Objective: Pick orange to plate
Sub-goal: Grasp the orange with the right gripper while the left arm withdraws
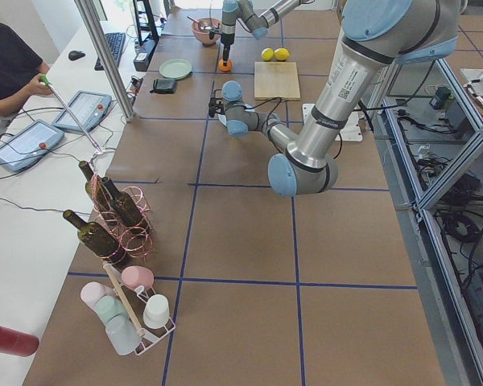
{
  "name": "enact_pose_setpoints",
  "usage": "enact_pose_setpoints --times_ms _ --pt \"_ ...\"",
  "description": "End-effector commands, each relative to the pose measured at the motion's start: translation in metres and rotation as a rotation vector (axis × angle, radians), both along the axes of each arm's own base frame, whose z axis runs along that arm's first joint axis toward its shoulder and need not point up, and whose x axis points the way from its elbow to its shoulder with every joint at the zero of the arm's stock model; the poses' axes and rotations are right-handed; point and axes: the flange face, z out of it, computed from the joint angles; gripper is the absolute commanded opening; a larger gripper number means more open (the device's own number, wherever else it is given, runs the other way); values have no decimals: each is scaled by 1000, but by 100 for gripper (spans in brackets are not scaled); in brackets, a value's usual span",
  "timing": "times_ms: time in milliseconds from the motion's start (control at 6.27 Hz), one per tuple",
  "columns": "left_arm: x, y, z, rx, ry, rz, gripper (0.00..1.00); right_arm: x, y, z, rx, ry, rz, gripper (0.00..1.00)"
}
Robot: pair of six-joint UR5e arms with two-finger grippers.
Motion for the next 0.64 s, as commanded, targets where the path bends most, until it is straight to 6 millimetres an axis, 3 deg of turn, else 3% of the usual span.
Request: enact_pose_setpoints --times_ms 0,160,319,479 --pt "0 0 0 1 -1 1 94 -14 2 10 3 32 -2 100" --pt "0 1 -1 1 2 1 94 -20 -2 10 -1 34 -4 95" --pt "-14 -2 -16 21 30 -13 95 -20 -3 10 -6 33 1 55" --pt "-70 -10 -18 53 61 -62 95 -21 -3 3 1 24 1 9"
